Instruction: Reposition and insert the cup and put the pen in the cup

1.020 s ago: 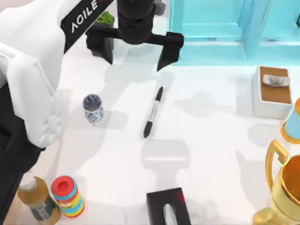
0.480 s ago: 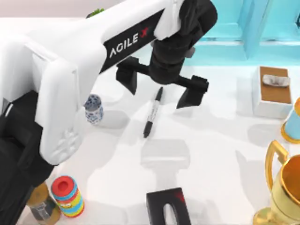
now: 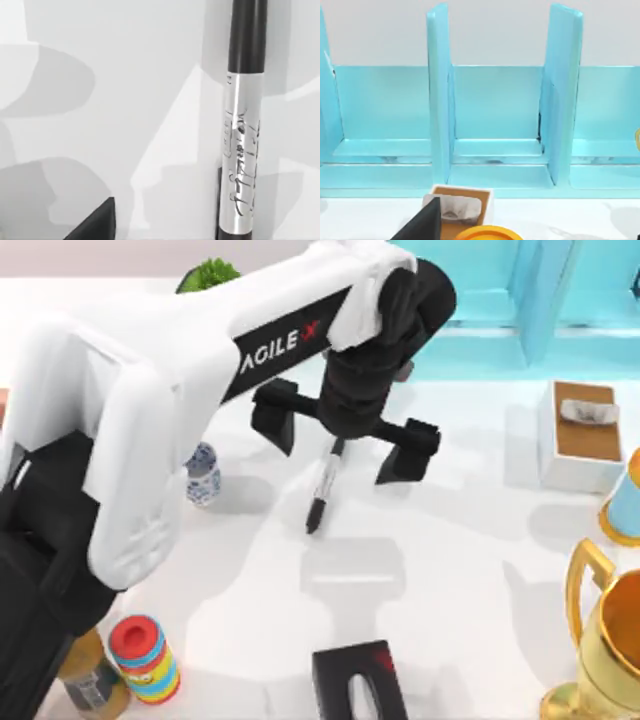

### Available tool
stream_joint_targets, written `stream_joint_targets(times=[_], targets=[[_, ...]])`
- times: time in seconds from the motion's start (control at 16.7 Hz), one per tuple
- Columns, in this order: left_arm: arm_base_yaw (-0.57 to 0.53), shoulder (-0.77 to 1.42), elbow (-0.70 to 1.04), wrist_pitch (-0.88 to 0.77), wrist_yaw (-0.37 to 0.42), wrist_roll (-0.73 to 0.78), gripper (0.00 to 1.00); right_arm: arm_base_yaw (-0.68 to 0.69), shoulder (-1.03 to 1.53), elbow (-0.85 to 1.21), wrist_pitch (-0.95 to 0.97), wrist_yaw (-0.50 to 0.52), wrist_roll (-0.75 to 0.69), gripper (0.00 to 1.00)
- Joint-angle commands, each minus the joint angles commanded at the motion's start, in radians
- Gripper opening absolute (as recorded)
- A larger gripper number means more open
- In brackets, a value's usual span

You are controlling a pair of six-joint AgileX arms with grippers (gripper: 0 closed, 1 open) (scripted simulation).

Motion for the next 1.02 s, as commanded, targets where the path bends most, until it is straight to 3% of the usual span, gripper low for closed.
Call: stream_joint_targets(times=[0.36, 0.66, 1.02], targets=[[0.021, 0.039, -0.156, 0.198, 0.001, 0.021, 1.00, 0.000, 0.000, 0.000, 0.000, 0.000, 0.000, 1.00], [0.022, 0.042, -0.168, 0.214, 0.001, 0.023, 1.00, 0.000, 0.000, 0.000, 0.000, 0.000, 0.000, 1.00], [0.022, 0.042, -0.168, 0.214, 0.001, 0.023, 0.55, 0.000, 0.000, 0.000, 0.000, 0.000, 0.000, 1.00]])
